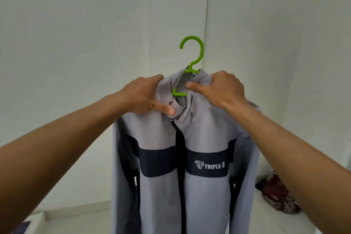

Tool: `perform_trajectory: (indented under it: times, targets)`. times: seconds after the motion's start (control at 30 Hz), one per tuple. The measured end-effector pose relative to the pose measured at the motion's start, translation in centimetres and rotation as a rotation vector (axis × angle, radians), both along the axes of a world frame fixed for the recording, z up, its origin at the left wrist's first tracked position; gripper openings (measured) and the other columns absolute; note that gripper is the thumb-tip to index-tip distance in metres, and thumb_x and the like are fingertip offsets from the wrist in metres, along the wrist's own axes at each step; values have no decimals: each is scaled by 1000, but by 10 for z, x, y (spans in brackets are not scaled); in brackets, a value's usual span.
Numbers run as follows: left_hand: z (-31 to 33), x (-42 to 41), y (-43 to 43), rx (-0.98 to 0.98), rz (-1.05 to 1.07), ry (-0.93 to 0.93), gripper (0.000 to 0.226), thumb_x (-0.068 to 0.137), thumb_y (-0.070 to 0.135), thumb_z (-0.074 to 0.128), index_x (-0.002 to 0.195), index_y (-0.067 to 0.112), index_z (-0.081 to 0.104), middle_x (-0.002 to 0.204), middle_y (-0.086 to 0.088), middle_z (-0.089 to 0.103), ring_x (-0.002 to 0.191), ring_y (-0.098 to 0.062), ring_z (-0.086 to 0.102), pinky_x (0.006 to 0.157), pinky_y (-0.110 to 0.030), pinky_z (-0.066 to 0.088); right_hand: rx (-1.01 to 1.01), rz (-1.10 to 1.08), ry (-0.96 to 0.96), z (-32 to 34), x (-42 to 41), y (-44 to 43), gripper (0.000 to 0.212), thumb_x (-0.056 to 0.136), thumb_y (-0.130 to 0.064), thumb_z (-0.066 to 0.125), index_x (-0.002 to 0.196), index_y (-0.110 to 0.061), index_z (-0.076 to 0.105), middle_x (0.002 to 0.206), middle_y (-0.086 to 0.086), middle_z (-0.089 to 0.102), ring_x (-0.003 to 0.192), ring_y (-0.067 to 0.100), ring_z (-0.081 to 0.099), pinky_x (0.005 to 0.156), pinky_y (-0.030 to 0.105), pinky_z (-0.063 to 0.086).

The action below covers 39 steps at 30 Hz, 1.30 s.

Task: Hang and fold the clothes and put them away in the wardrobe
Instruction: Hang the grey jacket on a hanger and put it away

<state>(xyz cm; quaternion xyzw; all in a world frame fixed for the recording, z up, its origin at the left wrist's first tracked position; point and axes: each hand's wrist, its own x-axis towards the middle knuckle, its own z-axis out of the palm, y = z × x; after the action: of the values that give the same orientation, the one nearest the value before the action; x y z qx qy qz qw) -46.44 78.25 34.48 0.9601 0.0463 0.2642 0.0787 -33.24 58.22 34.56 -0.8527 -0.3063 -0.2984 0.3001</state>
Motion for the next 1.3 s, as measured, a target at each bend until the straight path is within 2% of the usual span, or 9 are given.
perform_trajectory:
  times: [0.07,0.17,0.33,0.5,0.57,0.73,0.9,1.1,1.3]
  targets:
    - [-1,3,3,-49,22,-69,49,57,62,87,86,28,68,71,7,64,72,-20,59,66,-35,48,-3,78,48,0,-3,1,69,66,-89,59,70,-20,61,69,-4,62,66,17,58,55,31,36]
    - [0,6,5,-219,51,-219,48,59,60,87,67,16,69,56,2,50,59,-20,43,58,-33,38,-90,178,19,0,-1,-6,69,65,-90,57,75,-22,56,72,-5,61,68,14,57,56,34,35]
    - [6,-2,11,-364,48,-231,60,42,71,79,65,16,69,57,3,48,60,-20,40,60,-32,39,-198,365,194,0,10,-52,84,51,-84,72,117,-37,53,99,-9,67,88,8,64,74,28,47]
    - [12,-11,13,-485,47,-188,43,61,41,94,53,16,59,50,5,44,53,-17,37,48,-25,33,-211,428,313,-20,28,-92,39,83,-50,76,90,-12,68,86,9,69,81,32,65,74,45,51]
    - [17,-11,9,-491,49,-98,43,60,41,94,56,14,60,52,5,48,52,-16,41,46,-24,33,-122,441,324,-26,25,-94,45,97,-37,65,79,3,55,69,10,55,62,29,50,63,42,41]
    - [34,-23,16,-532,-57,103,38,67,40,89,93,16,76,91,-3,77,84,-23,73,81,-36,58,27,360,234,-13,11,-91,46,102,-36,57,64,-14,42,57,-4,38,52,12,35,49,24,28]
    - [37,-37,51,-560,-129,331,26,88,16,74,112,18,67,105,-6,75,100,-22,67,85,-33,51,96,262,193,3,7,-110,51,101,-36,60,63,-5,45,59,4,39,53,16,35,55,31,26]
    - [16,-11,39,-406,-185,192,12,93,12,66,89,22,73,95,-3,76,94,-24,68,90,-39,52,35,167,170,6,-15,-152,50,101,-36,58,67,-1,49,63,5,44,56,14,41,57,32,30]
    - [18,30,-24,-398,-412,79,8,96,16,62,93,20,68,94,-9,71,89,-26,64,84,-41,51,-158,-123,134,13,-48,-226,43,101,-34,57,70,-4,55,63,6,52,59,18,46,60,35,36]
